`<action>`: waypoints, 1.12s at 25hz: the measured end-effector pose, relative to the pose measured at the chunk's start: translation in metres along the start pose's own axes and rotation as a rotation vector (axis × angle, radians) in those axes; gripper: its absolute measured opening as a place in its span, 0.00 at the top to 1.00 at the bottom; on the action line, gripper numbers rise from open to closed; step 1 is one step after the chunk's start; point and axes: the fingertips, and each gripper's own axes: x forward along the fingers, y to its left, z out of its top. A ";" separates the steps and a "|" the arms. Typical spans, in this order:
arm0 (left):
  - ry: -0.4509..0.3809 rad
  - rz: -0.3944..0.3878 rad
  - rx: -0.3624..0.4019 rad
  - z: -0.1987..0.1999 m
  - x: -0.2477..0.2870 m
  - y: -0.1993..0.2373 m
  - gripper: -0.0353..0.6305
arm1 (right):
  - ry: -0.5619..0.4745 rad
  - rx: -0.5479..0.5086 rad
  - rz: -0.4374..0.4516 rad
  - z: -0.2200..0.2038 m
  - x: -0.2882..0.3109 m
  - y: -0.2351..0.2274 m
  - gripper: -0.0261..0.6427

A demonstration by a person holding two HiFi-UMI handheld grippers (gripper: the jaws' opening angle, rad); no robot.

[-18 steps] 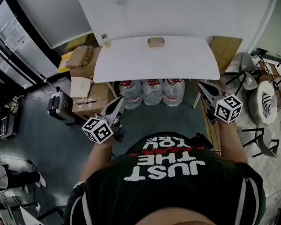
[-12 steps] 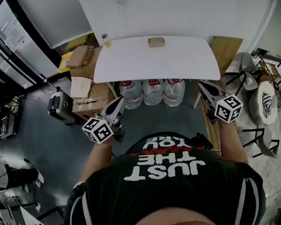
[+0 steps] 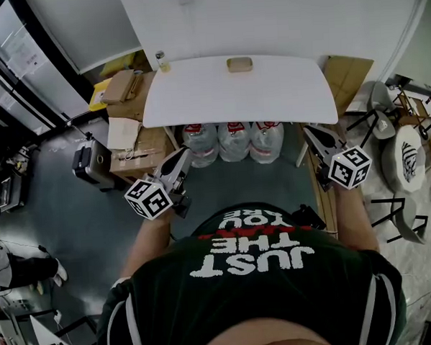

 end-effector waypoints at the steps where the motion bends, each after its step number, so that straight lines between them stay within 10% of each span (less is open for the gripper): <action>1: 0.001 0.005 -0.001 0.000 0.001 0.000 0.96 | -0.007 0.008 0.000 0.001 -0.001 -0.002 0.95; 20: -0.013 -0.010 0.000 -0.033 0.132 -0.080 0.96 | -0.044 0.058 0.047 0.005 -0.090 -0.134 0.95; 28: 0.007 -0.002 -0.018 -0.034 0.172 -0.047 0.96 | -0.028 0.081 0.064 -0.007 -0.061 -0.171 0.95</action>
